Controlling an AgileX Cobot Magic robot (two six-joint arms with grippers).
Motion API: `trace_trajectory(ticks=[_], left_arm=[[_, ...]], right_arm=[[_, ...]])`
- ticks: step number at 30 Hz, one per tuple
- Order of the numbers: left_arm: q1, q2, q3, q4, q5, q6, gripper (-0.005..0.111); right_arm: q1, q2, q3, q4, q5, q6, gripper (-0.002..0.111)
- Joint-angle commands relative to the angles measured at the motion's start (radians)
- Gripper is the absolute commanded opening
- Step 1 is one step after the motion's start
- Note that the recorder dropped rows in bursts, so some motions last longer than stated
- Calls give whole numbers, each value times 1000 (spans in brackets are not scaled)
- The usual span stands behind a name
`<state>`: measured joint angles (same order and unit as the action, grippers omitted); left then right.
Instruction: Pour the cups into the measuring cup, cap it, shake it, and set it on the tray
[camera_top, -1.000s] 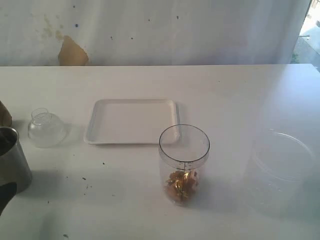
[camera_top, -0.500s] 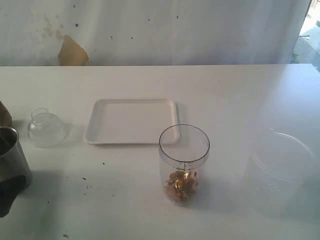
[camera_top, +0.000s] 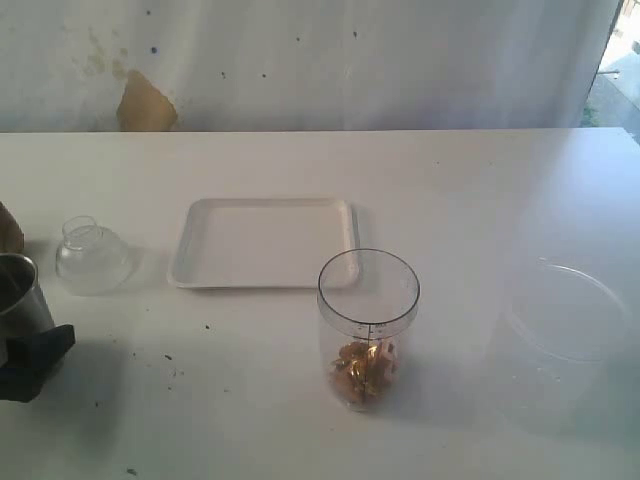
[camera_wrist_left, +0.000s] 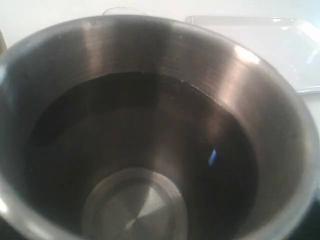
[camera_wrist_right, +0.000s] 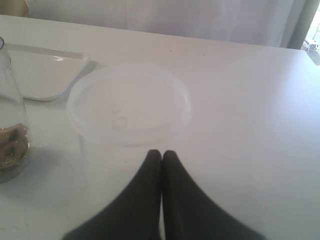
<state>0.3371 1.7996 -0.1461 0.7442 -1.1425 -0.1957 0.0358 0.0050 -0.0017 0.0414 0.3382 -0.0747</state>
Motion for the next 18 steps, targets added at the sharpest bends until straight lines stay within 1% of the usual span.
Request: trace_trajectory(ticks=[1, 4, 18], left_arm=[[-1, 31, -7, 4, -69, 18, 105], [-1, 41, -7, 4, -79, 47, 105], [-1, 44, -7, 4, -79, 43, 105]], right_arm=[[4, -5, 2, -5, -1, 0, 0], [4, -5, 2, -5, -1, 0, 0], [4, -5, 2, -5, -3, 0, 0]])
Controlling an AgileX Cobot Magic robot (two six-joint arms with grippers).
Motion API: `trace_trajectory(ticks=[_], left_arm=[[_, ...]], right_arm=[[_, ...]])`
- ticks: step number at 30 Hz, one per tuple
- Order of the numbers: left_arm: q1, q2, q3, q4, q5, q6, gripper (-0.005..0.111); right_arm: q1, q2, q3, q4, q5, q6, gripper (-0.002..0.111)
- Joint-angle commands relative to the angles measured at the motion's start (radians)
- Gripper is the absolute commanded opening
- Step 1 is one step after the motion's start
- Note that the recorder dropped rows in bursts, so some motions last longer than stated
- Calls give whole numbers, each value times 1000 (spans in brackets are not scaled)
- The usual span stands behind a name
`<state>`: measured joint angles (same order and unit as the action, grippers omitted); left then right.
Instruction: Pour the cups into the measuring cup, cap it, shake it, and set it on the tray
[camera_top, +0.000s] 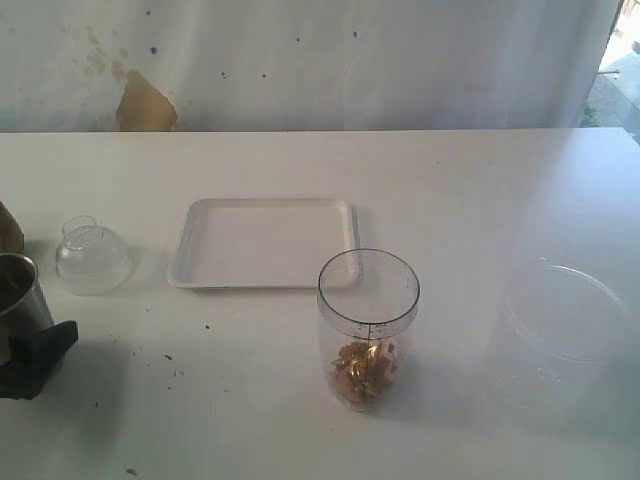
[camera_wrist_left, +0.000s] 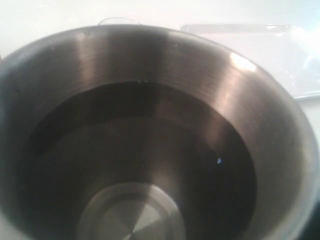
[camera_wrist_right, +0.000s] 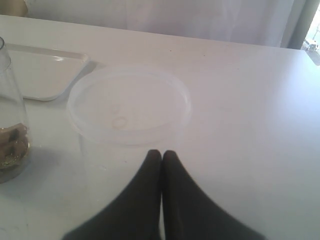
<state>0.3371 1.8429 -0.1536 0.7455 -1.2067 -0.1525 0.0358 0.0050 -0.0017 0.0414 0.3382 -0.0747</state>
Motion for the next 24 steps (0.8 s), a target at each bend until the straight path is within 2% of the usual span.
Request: trace_trajectory(ticks=[1, 18, 20, 22, 24], left_arm=[[-1, 0, 0, 3, -14, -2, 105], [-1, 0, 0, -5, -14, -4, 105], [-1, 0, 0, -5, -14, -4, 101], [-1, 0, 0, -5, -14, -4, 90], [-1, 0, 0, -5, -14, -4, 73]], right_arm=[[4, -5, 2, -5, -1, 0, 0], [4, -5, 2, -5, -1, 0, 0], [4, -5, 2, -5, -1, 0, 0], [4, -5, 2, -5, -1, 0, 0], [4, -5, 2, -5, -1, 0, 0]])
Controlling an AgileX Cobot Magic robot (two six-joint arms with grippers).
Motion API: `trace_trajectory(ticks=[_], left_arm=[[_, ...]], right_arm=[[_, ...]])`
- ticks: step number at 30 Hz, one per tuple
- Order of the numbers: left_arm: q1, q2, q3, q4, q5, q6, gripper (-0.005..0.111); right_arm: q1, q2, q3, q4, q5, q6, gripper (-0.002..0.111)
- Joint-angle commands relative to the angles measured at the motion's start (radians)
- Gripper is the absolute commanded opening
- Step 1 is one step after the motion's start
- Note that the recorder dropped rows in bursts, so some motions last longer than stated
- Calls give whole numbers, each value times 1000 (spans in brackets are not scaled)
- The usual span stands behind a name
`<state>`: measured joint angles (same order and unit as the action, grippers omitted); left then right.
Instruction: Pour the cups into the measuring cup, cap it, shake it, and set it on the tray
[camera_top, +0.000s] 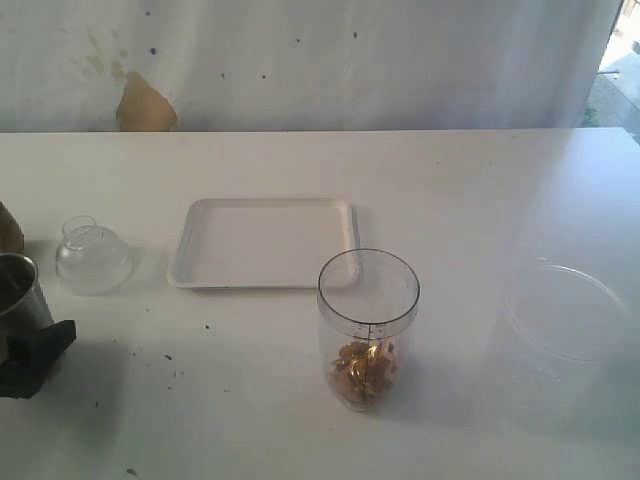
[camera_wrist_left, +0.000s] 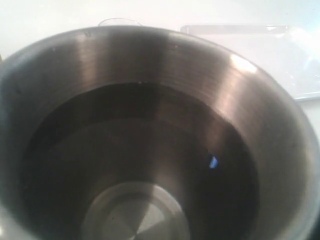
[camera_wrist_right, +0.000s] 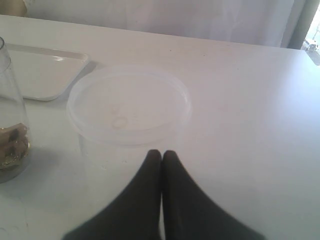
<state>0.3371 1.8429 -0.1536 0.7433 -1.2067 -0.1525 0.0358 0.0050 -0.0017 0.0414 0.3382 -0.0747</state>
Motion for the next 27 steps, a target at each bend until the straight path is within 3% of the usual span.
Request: trace_trajectory(ticks=[1, 5, 7, 13, 23, 27], left_arm=[[-1, 0, 0, -3, -14, -4, 64], [-1, 0, 0, 17, -14, -4, 25], [-1, 0, 0, 47, -14, -1, -1], [-1, 0, -21, 84, -14, 30, 0], [-6, -16, -167, 251, -14, -147, 0], [-58, -51, -202, 254, -14, -162, 0]], right_arm=[[4, -5, 2, -5, -1, 0, 0], [4, -5, 2, -5, -1, 0, 0], [4, -5, 2, -5, -1, 0, 0], [4, -5, 2, -5, -1, 0, 0], [4, -5, 2, -5, -1, 0, 0], [4, -5, 2, -5, -1, 0, 0]])
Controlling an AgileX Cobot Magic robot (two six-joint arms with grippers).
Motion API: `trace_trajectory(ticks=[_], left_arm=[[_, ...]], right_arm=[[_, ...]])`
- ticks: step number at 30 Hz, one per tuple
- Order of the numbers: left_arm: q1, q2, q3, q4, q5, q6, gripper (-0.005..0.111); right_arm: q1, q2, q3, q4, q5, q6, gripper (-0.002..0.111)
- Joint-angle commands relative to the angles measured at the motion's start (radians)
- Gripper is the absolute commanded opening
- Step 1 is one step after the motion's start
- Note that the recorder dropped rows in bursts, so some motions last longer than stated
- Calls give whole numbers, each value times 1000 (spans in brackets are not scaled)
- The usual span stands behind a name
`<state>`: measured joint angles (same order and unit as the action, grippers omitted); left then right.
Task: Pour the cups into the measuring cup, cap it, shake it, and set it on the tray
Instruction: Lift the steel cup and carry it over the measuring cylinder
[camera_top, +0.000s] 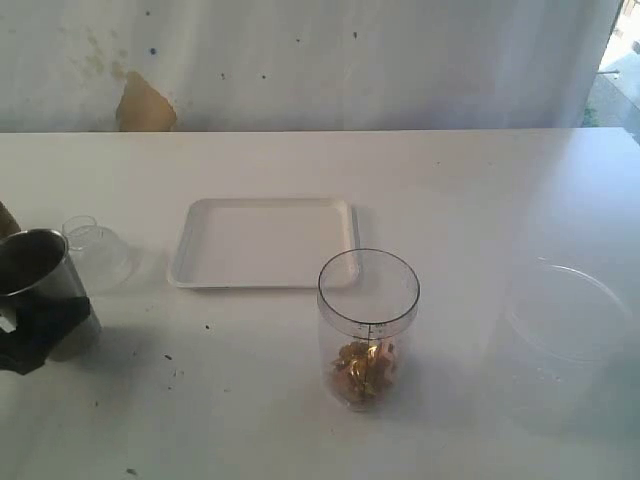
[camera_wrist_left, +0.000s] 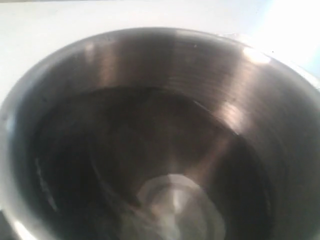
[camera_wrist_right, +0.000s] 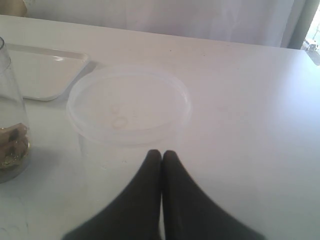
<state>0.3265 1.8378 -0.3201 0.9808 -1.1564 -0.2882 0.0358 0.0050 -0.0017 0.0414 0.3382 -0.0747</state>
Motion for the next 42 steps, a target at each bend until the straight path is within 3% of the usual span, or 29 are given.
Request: trace_trajectory(ticks=[1, 8, 14, 23, 29, 42], left_arm=[[-72, -58, -47, 10, -65, -35, 0], [-245, -107, -169, -5, 37, -153, 0], [-419, -117, -335, 9, 272, -263, 0], [-662, -117, -556, 25, 463, -328, 0], [-773, -117, -641, 30, 533, -339, 0], [-928, -111, -734, 49, 641, -334, 0]], right_arm=[[4, -5, 2, -5, -1, 0, 0], [4, -5, 2, -5, -1, 0, 0], [4, -5, 2, -5, -1, 0, 0], [4, -5, 2, -5, -1, 0, 0], [4, -5, 2, -5, -1, 0, 0], [4, -5, 2, -5, -1, 0, 0]])
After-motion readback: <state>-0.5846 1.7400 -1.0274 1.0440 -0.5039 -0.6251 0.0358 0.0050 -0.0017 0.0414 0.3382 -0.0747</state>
